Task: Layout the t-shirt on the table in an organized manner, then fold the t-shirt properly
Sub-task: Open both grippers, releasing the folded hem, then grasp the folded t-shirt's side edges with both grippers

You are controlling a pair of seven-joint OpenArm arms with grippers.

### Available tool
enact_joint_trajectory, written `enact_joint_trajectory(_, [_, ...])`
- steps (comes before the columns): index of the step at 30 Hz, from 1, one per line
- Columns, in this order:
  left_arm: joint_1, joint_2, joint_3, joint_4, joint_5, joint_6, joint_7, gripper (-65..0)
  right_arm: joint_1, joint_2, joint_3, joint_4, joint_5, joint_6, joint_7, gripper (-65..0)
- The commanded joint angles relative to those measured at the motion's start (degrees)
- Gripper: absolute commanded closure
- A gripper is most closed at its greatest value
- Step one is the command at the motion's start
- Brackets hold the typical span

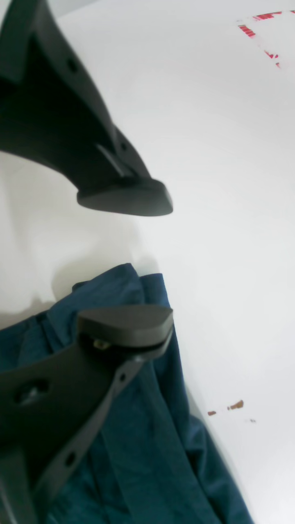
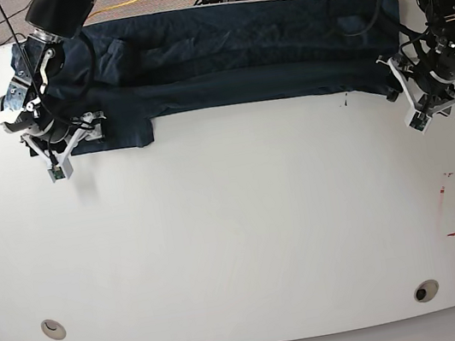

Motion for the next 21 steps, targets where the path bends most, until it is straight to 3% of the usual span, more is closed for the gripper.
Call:
enact_joint_trajectory(1, [-0.7, -0.9, -0.4, 1.1, -0.2, 0.1, -0.8, -32.6, 1.2, 0.9, -0.1, 0.2, 0.7, 0.1, 0.4, -52.5])
enact_joint_trajectory(6, [-0.7, -0.9, -0.4, 1.1, -0.2, 0.1, -0.8, -32.6, 1.2, 0.7, -0.2, 0.2, 0.7, 0.1, 0.4, -41.7])
enact_joint_trajectory(13, [-0.7, -0.9, -0.4, 1.1, -0.2, 0.1, -0.8, -32.6, 1.4, 0.6, -2.6, 0.2, 0.8, 0.1, 0.4, -10.0])
enact_joint_trajectory(15, [-0.7, -0.9, -0.4, 1.1, -0.2, 0.1, -0.8, -32.6, 1.4, 0.7, -3.8, 0.3, 0.8, 0.1, 0.4, -3.6])
enact_joint_trajectory(21, [-0.7, -0.8, -0.3, 1.1, -0.2, 0.1, -0.8, -32.6, 1.6, 0.7, -5.6, 1.2, 0.8, 0.1, 0.4, 0.0])
